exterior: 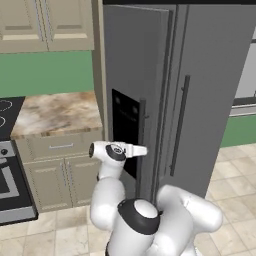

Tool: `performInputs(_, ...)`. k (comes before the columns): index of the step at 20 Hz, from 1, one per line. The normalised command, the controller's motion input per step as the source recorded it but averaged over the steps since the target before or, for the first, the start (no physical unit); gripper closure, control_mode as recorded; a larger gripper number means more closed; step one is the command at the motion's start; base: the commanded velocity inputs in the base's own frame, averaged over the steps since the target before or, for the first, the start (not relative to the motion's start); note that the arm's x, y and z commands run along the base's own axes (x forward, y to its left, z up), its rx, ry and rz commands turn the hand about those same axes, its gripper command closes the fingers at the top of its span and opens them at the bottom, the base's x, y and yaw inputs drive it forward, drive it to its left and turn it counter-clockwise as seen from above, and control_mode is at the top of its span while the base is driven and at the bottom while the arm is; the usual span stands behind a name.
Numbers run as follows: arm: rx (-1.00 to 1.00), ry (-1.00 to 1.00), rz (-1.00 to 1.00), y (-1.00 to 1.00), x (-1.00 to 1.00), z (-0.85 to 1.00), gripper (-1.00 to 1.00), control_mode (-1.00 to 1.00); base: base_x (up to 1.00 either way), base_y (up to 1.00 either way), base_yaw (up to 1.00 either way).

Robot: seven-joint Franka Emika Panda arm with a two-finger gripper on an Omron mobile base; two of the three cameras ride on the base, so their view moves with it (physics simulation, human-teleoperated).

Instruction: Store the kebab skewer in the freezer for long-term storage. Close the freezer door after placing the cooked food.

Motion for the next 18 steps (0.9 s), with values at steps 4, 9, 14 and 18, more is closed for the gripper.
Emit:
performInputs(4, 0.24, 0.0, 0.18, -0.83, 0.0, 0.06, -1.0, -1.0, 0.0, 0.0, 0.0)
performInputs(9, 0.28, 0.0, 0.22, -0.67, 0.0, 0.21, -1.0, -1.0, 0.0, 0.0, 0.0)
performInputs(14, 0.34, 0.04, 0.19, -0.33, 0.03, 0.3, -1.0, -1.0, 0.0, 0.0, 0.0)
performInputs(18, 0.34, 0.0, 0.21, -0.31, 0.25, 0.3, -1.0, -1.0, 0.0, 0.0, 0.0)
